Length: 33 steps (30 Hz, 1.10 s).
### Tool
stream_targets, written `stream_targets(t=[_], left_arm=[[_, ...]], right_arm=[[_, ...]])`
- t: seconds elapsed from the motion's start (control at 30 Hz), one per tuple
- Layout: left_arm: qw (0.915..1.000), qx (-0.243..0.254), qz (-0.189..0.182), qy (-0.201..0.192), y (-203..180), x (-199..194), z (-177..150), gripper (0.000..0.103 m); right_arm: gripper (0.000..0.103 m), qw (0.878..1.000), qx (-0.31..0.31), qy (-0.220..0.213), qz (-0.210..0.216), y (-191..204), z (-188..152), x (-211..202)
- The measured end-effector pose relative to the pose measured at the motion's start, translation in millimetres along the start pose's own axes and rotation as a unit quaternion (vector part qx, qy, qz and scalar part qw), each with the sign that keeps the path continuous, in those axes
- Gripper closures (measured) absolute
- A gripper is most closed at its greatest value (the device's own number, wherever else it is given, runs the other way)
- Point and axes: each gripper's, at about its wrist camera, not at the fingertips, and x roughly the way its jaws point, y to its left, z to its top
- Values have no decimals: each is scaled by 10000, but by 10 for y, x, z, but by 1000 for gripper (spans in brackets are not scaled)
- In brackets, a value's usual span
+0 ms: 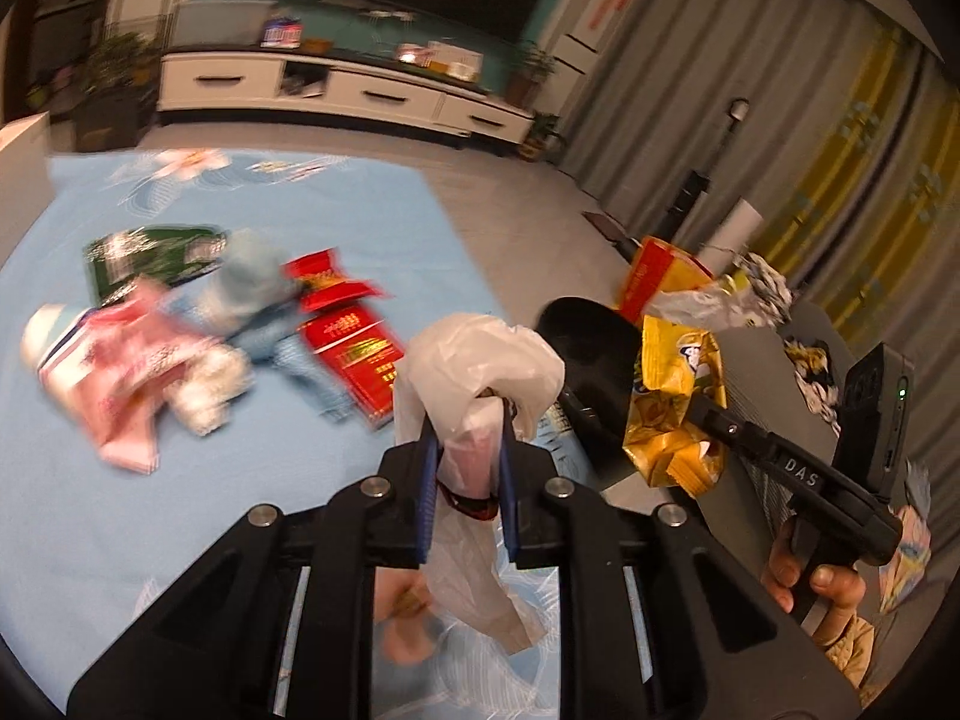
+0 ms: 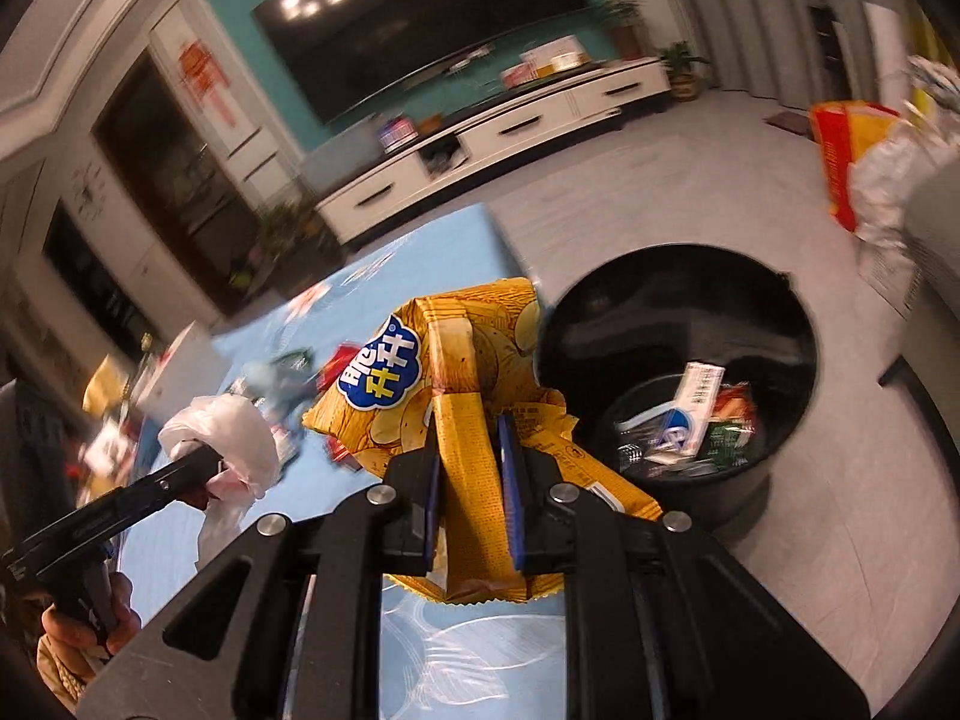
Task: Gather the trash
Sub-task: 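Carry both bags over the black bin and open both tools to drop them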
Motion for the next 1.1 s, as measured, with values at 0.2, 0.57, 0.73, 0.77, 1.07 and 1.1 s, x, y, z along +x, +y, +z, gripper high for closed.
stream_targets(t=[0.2,0.57,0.73,0.77,1.07,1.1], left_arm=[[9982,476,-359,112,-574,436,269,85],[9919,1030,-468,570,-1312,1474,528,84],[9900,1158,-268,756,-1393,1864,536,84],[9896,1174,-233,795,-1397,1929,528,83],[9875,1212,-37,1010,-1348,2254,528,65],[9875,1221,-51,996,-1346,2252,531,62]], right_arm=[[85,9975,621,-298,-143,-515,114,-70],[85,9891,1319,-477,-440,-1174,248,109],[85,9888,1338,-389,-530,-1280,279,268],[85,9892,1296,-387,-564,-1282,296,308],[68,9882,1264,-320,-810,-1311,384,501],[59,9872,1310,-319,-851,-1336,377,507]])
